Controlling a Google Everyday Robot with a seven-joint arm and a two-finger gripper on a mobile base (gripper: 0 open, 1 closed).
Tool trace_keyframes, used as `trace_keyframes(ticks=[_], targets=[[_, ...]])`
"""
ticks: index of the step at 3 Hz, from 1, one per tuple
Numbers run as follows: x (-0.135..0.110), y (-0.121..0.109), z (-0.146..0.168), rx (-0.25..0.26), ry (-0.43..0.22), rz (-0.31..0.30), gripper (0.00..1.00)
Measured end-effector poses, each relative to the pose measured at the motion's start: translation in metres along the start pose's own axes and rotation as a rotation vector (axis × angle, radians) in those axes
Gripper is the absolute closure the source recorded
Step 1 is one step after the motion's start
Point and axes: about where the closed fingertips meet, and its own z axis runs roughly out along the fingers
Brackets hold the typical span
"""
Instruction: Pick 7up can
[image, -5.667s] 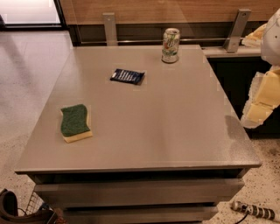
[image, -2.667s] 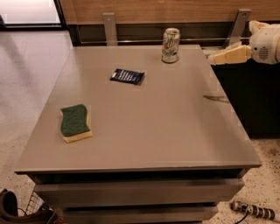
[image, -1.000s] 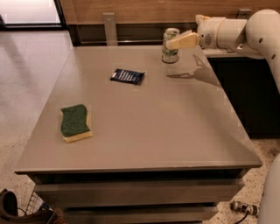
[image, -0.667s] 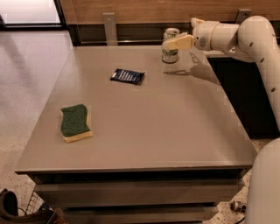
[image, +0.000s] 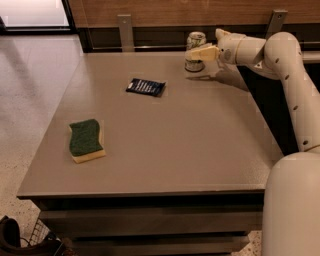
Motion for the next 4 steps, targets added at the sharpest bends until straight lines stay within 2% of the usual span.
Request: trace_keyframes(ticks=[1,2,4], targets=[[0.013,-0.003,0.003,0.004,0.013,0.009,0.25],[0.013,0.0,0.008,-0.004,0.013,0.01,0.57],[0.011,0.005,0.015,-0.011,0.014,0.009,1.0]])
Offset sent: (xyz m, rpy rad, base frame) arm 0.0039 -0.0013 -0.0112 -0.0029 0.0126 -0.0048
